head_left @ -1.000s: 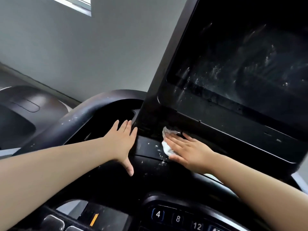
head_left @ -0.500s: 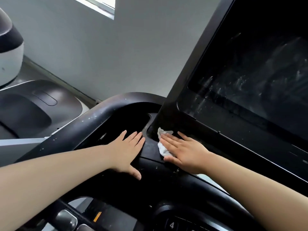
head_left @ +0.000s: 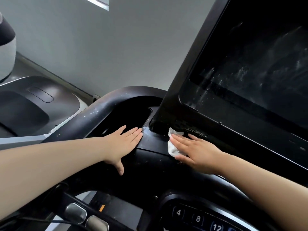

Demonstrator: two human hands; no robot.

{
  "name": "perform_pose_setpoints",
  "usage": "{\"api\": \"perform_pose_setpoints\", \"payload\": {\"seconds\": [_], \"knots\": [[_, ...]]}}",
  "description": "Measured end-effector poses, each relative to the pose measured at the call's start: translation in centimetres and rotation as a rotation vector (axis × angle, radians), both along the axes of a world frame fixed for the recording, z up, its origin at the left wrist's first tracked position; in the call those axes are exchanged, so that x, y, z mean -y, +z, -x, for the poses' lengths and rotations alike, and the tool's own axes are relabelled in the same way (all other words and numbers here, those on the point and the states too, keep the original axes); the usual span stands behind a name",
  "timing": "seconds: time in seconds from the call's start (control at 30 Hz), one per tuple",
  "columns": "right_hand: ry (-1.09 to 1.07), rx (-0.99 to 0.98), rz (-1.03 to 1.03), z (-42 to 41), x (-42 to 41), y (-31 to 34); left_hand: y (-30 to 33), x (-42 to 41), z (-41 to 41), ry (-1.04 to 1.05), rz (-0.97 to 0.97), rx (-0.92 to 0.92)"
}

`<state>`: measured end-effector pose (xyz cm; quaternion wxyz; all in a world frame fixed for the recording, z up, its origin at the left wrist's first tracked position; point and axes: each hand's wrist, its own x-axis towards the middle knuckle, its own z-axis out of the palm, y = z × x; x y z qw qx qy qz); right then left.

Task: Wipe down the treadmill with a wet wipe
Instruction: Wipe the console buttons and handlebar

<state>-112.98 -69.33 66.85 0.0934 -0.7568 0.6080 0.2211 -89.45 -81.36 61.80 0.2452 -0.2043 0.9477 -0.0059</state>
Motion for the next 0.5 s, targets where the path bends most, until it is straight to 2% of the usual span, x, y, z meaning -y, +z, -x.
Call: {"api": "perform_pose_setpoints", "payload": {"seconds": [0.27, 0.37, 0.5], "knots": [[-0.021, 0.072, 0.053, -4.6, 2.6, -1.6, -0.1, -0.1, 0.1, -0.072, 0.098, 0.013], [-0.031, 0.075, 0.001, -2.1, 0.1, -0.3, -0.2, -0.1, -0.1, -0.125, 0.124, 0.001], [-0.173, 0.093, -0.031, 1.7, -4.0, 0.7, 0.1, 0.0, 0.0, -0.206, 0.101, -0.071]]}}
